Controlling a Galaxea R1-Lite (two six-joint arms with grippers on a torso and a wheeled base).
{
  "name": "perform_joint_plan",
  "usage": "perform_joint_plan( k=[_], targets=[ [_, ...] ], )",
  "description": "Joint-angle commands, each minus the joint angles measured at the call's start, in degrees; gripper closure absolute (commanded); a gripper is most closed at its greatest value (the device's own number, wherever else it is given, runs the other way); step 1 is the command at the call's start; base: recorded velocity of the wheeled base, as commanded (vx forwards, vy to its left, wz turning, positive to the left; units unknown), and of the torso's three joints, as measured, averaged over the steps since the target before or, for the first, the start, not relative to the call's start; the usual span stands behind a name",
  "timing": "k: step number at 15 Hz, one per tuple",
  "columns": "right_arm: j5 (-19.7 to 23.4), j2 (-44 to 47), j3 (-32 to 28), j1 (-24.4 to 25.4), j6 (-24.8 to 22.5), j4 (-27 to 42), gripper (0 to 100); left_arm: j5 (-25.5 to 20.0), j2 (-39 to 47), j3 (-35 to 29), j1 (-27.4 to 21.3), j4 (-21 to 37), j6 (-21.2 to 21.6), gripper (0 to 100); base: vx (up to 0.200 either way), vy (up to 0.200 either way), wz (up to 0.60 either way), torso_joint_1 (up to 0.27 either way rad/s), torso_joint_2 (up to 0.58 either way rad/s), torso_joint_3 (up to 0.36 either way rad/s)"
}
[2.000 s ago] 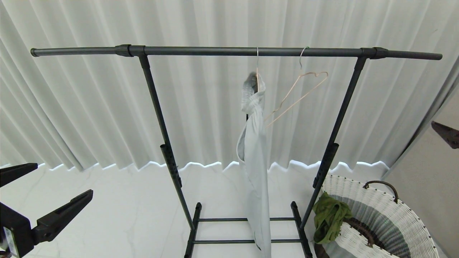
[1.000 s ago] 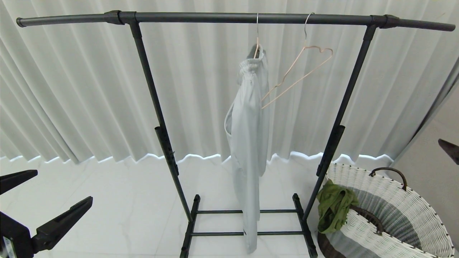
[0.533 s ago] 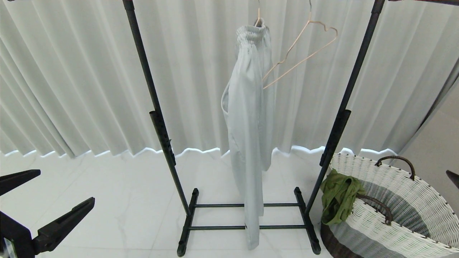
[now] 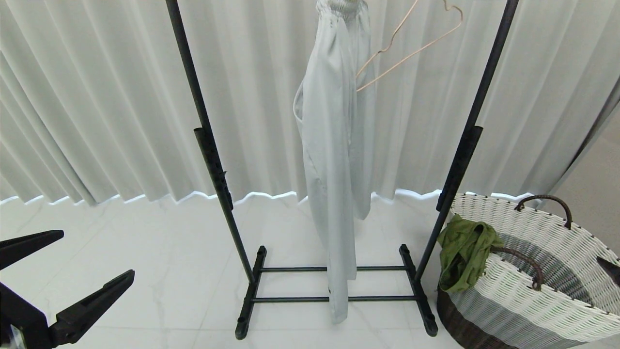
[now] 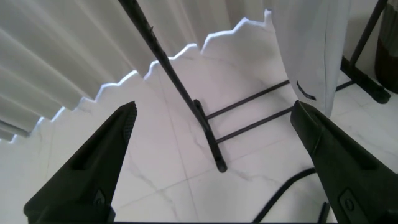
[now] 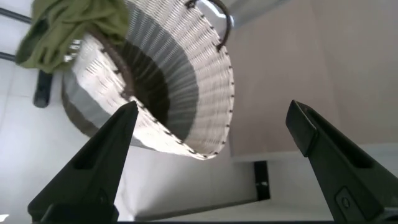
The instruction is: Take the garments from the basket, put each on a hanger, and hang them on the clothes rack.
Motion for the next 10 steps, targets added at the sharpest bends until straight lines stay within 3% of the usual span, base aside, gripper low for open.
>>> perform_joint_plan(
  k=[1,10],
  targets=[
    [1.9,1.8,0.0,-0.4,0.4,0.0,0,0.0,0.6,0.2,0.0,0.0,0.0,0,0.200,0.000,0.00,-0.007,0.07,0.046],
    [3.8,7.5,0.1,-0.4,0.3,0.0,0,-0.1,2.1,0.2,-2.7,0.0,0.0,0,0.200,0.000,0.00,0.001,0.01,0.013]
  ],
)
